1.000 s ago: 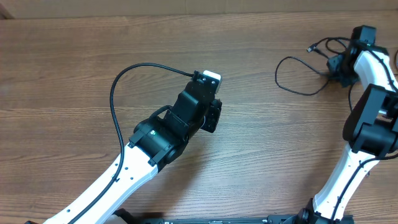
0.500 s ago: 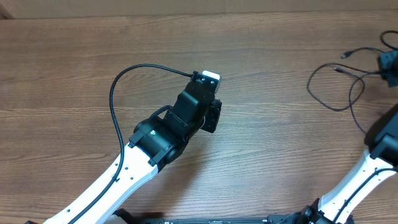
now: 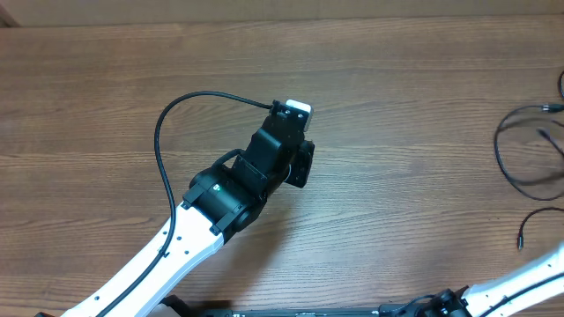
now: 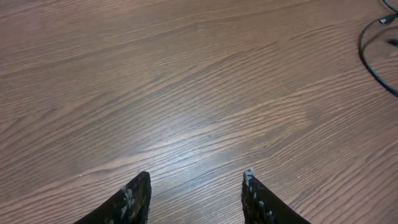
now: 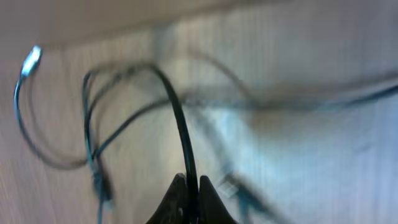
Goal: Untangle cables
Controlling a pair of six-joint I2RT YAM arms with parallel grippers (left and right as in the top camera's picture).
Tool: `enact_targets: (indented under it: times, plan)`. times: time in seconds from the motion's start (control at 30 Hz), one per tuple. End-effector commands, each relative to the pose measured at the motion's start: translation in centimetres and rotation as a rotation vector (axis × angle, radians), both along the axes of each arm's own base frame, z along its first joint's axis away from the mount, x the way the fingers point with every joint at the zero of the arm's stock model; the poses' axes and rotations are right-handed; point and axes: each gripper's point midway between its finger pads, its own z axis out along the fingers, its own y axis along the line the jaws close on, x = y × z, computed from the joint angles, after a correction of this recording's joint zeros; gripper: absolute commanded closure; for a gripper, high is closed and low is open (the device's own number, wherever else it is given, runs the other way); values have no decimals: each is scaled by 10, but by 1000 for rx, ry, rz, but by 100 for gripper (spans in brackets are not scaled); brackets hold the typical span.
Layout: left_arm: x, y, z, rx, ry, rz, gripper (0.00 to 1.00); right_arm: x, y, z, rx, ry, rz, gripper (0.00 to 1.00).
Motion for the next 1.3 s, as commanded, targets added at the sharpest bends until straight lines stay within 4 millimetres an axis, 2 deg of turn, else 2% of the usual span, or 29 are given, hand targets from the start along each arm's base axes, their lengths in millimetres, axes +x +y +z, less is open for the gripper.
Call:
enact_targets:
  times: [0.0, 0.03, 0.07, 0.13, 0.17, 0.23, 0.33, 0.4, 0.57, 0.67, 0.8, 0.97, 1.1, 1.2, 1.27]
  plan:
    - [-6, -9, 11, -59, -4, -33, 53, -9, -19, 51, -106, -65, 44, 96]
    - [-6, -10, 12, -66, -2, -31, 52, -10, -21, 54, -108, -79, 52, 96]
    - [-6, -10, 13, -75, -1, -27, 52, -7, -21, 58, -113, -103, 80, 82]
    - [-6, -11, 13, -81, 1, -32, 53, 9, -16, 70, -127, -185, 189, 32]
    - [-6, -11, 13, -82, 1, -32, 52, 15, -12, 77, -133, -220, 226, 21]
    - [-6, -11, 13, -81, 1, -32, 53, 34, -1, 96, -156, -301, 325, 10]
    - [-6, -11, 14, -83, 0, -32, 52, 64, 26, 135, -224, -407, 487, 7]
    - [-6, -11, 18, -91, -10, -32, 53, 83, 50, 165, -280, -463, 597, 7]
    - [-2, 2, 45, -101, -89, 23, 53, 115, 117, 233, -415, -526, 783, 6]
    - [-2, 22, 66, -91, -156, 91, 52, 129, 164, 276, -484, -585, 865, 5]
    - [-8, 63, 90, -73, -221, 201, 41, 138, 232, 325, -551, -660, 979, 4]
    - [-19, 110, 116, -95, -272, 303, 35, 137, 312, 363, -578, -741, 1111, 4]
    - [-33, 150, 137, -95, -307, 387, 32, 127, 376, 386, -580, -799, 1216, 4]
    - [-44, 176, 148, -61, -327, 433, 31, 118, 410, 393, -568, -815, 1269, 4]
    - [-50, 188, 151, -34, -329, 461, 31, 112, 426, 393, -555, -802, 1286, 4]
